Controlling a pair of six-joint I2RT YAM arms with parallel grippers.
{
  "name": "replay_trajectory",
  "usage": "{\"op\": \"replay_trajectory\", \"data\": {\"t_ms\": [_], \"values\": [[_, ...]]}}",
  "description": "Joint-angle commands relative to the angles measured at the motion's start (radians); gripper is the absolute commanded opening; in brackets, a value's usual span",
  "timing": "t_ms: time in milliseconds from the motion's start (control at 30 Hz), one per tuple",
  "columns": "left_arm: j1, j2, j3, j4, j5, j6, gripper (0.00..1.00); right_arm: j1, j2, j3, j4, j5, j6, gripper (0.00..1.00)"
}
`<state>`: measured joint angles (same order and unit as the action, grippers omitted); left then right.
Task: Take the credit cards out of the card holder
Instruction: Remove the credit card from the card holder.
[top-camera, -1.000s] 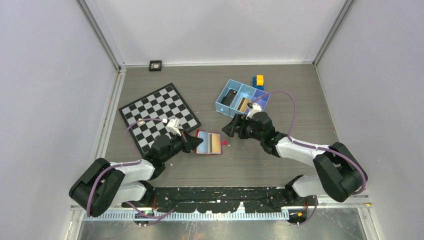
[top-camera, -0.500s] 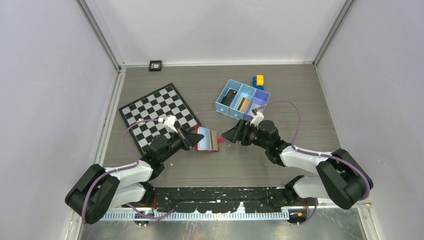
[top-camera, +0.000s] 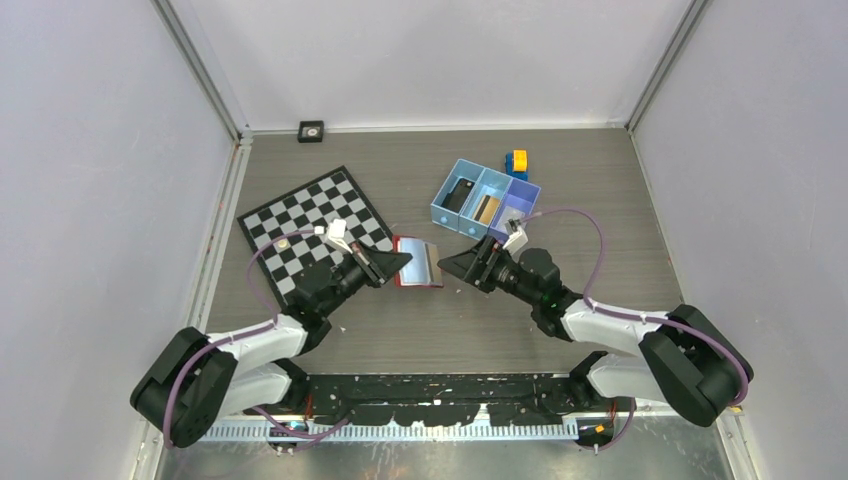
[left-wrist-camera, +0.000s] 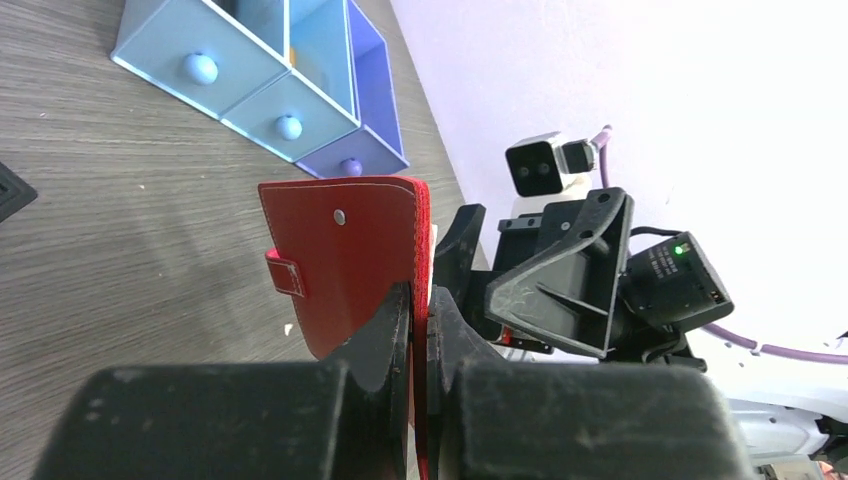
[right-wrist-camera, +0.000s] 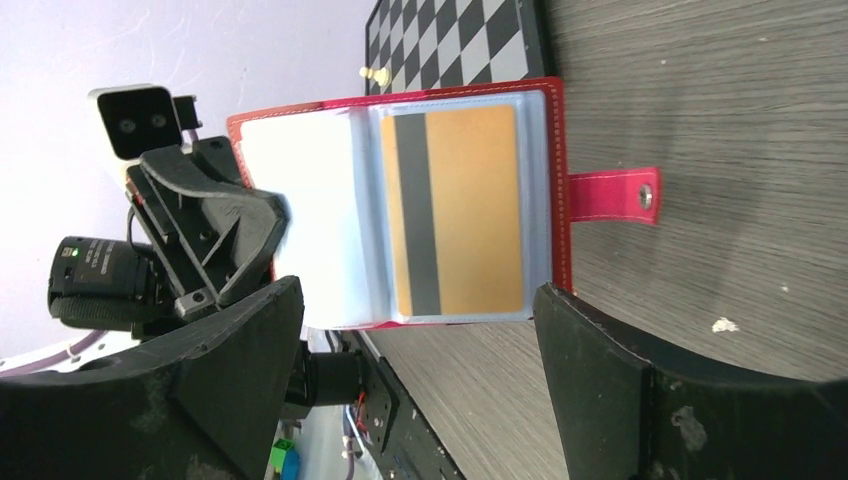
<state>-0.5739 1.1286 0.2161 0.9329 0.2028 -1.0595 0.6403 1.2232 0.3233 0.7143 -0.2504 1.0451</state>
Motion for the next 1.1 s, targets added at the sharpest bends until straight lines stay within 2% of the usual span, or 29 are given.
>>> {"op": "replay_trajectory", "data": {"t_ms": [0, 167, 333, 433, 667, 867, 1067], "values": [[0.001, -0.018, 0.05, 0.109, 0.015, -0.05, 0.0, 0.001, -0.037, -0.018, 0.039, 0.076, 0.029, 0.9], [0.001, -0.074, 0.075, 0.063, 0.019, -0.063, 0.0, 0.002, -0.077, -0.047, 0.021, 0.139, 0.056, 0.9], [0.0, -0.113, 0.085, 0.042, 0.012, -0.077, 0.0, 0.001, -0.066, -0.064, 0.086, 0.148, 0.134, 0.9], [0.001, -0.112, 0.095, 0.041, 0.017, -0.089, 0.0, 0.001, -0.014, -0.057, 0.175, 0.11, 0.19, 0.9], [0.0, -0.068, 0.116, 0.112, 0.038, -0.14, 0.0, 0.003, 0.192, -0.065, 0.519, 0.086, 0.36, 0.9], [0.001, -0.054, 0.135, 0.132, 0.051, -0.162, 0.0, 0.005, 0.357, -0.058, 0.714, 0.095, 0.445, 0.9], [0.001, -0.06, 0.122, 0.135, 0.031, -0.16, 0.0, 0.043, 0.341, -0.038, 0.722, 0.143, 0.46, 0.9]]}}
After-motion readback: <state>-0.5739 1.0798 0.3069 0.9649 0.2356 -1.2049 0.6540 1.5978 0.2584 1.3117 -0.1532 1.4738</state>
